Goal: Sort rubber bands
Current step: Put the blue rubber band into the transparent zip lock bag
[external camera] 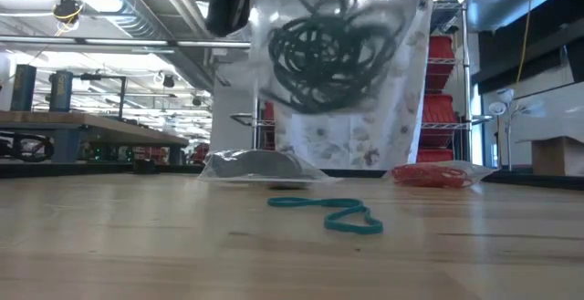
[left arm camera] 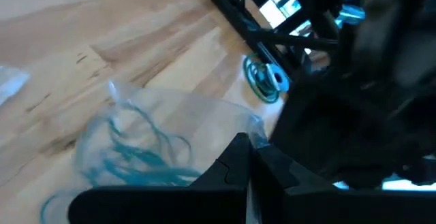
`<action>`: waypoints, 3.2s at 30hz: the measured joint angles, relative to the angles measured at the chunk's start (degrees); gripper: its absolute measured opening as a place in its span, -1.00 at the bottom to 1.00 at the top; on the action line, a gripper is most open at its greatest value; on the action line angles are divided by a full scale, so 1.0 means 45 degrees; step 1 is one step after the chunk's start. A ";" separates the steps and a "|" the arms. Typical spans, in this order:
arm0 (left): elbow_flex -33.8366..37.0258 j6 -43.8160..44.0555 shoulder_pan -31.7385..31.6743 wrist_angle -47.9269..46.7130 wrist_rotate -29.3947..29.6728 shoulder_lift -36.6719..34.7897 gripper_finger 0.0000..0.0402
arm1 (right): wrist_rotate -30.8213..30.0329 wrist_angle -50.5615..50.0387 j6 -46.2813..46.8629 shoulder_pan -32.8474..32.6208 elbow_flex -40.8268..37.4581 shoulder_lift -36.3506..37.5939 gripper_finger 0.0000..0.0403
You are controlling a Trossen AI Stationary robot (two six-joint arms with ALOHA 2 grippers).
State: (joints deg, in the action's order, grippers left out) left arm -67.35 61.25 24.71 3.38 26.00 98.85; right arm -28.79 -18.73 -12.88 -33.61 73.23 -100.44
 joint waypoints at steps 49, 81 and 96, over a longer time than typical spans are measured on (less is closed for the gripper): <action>-0.0005 -0.0157 0.0687 -0.0011 0.0858 0.0748 -1.00 | 0.4016 -0.3571 0.7680 0.0738 0.0010 0.2087 -0.25; 0.0083 0.1121 0.1266 -0.7248 0.0331 -0.0691 -1.00 | 0.1158 0.1993 0.9113 -0.0427 -0.4499 0.1922 -0.25; 0.0078 0.0628 0.1107 -0.7209 0.0414 -0.0811 -0.36 | 0.1010 0.2753 0.9090 0.0178 -0.4775 0.1359 -0.25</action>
State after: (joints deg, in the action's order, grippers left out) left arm -67.00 64.08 29.69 -29.06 27.86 95.20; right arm -24.25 -6.34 28.03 -32.81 51.75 -94.32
